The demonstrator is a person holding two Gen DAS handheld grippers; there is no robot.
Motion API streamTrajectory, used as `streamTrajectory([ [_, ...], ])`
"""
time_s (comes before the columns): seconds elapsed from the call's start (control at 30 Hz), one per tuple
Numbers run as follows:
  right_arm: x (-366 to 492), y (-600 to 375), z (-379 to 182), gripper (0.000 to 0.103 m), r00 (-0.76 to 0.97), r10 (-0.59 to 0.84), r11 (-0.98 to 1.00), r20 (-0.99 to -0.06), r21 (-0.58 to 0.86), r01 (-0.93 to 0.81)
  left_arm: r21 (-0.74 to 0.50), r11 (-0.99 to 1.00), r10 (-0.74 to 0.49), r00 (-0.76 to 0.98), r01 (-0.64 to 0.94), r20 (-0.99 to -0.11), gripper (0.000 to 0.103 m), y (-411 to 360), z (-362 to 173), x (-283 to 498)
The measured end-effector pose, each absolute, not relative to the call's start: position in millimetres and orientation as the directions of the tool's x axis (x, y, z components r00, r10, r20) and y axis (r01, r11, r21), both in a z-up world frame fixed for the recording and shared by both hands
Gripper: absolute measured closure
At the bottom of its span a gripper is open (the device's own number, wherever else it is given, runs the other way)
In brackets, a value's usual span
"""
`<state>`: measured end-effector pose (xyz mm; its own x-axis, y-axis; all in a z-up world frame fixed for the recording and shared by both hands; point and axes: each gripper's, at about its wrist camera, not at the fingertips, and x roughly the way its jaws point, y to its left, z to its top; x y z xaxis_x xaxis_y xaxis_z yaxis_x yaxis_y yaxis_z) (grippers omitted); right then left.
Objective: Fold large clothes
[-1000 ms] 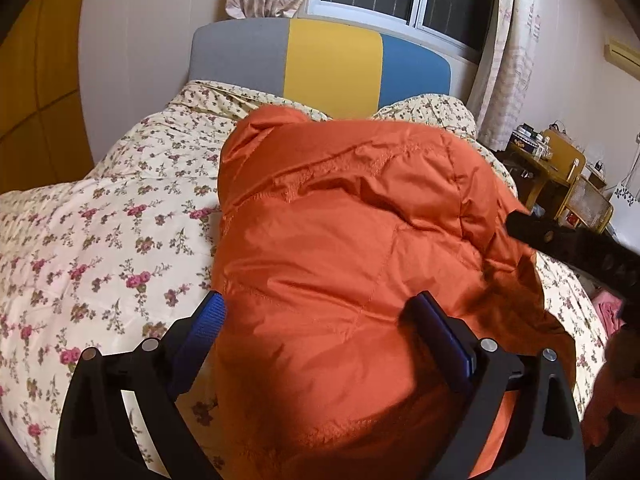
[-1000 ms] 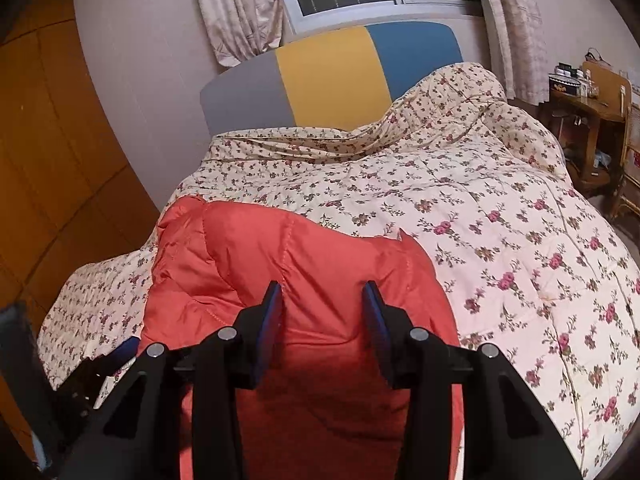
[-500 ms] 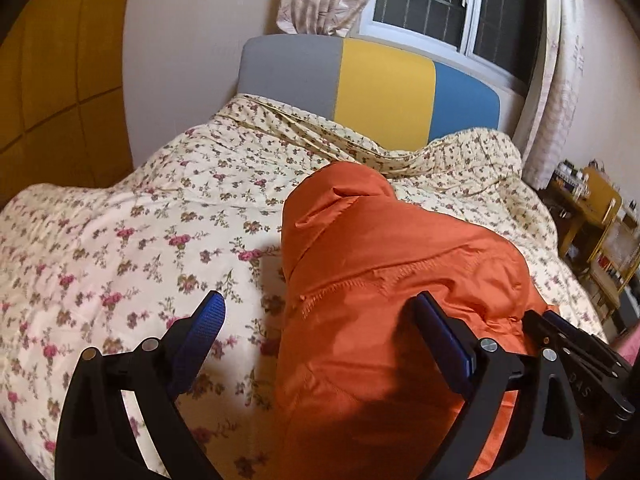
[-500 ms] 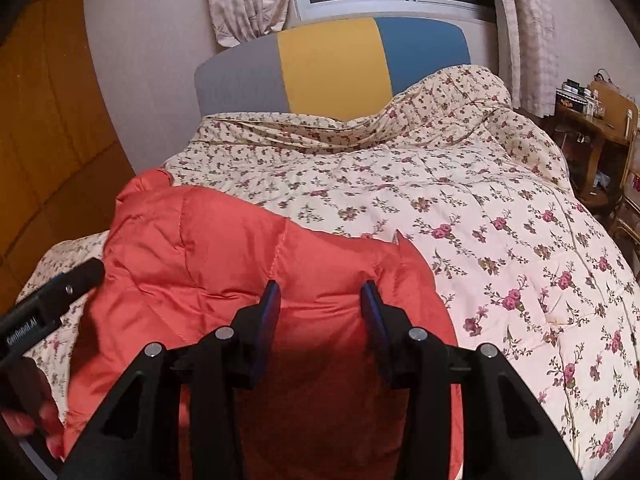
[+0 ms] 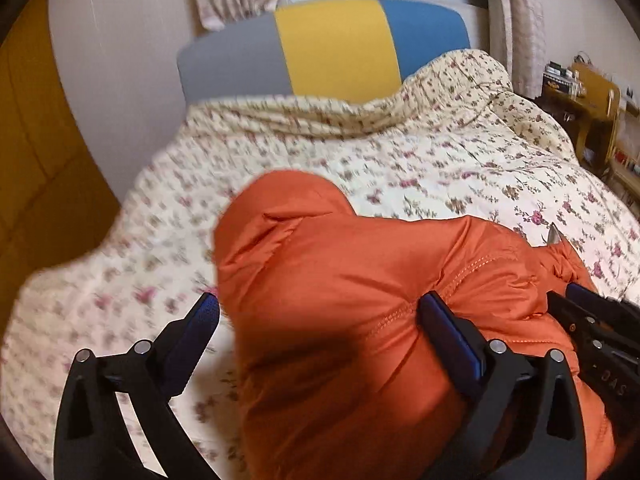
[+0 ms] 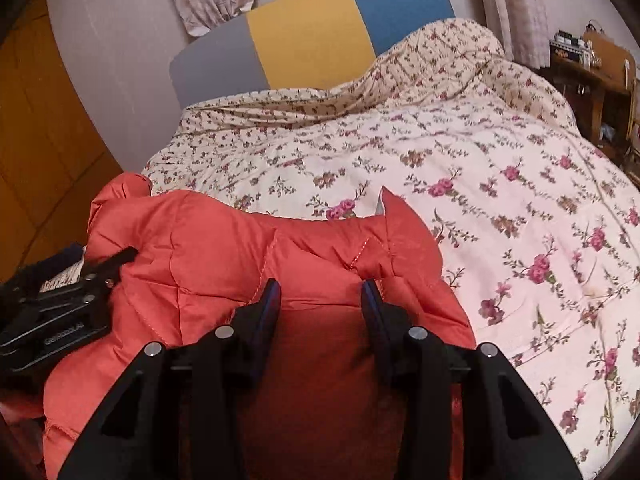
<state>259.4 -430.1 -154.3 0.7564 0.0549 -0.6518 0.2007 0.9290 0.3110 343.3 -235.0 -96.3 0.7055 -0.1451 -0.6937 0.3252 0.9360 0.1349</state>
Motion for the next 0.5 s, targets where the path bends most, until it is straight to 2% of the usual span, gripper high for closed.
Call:
streamTrajectory([
  [0.1,271,-427,-158,0.062,0.739,0.042,0.934,-0.672,0.288,0.210,0.021,0.947,-0.204,0.650,0.322,-0.732,0.003,-221,-111,360],
  [0.5,283,-423,-170,0.062,0.751,0.009,0.936,-0.660,0.271,0.227,0.069,0.947,-0.174,0.683,0.313,-0.710,0.003,-225,-124,359],
])
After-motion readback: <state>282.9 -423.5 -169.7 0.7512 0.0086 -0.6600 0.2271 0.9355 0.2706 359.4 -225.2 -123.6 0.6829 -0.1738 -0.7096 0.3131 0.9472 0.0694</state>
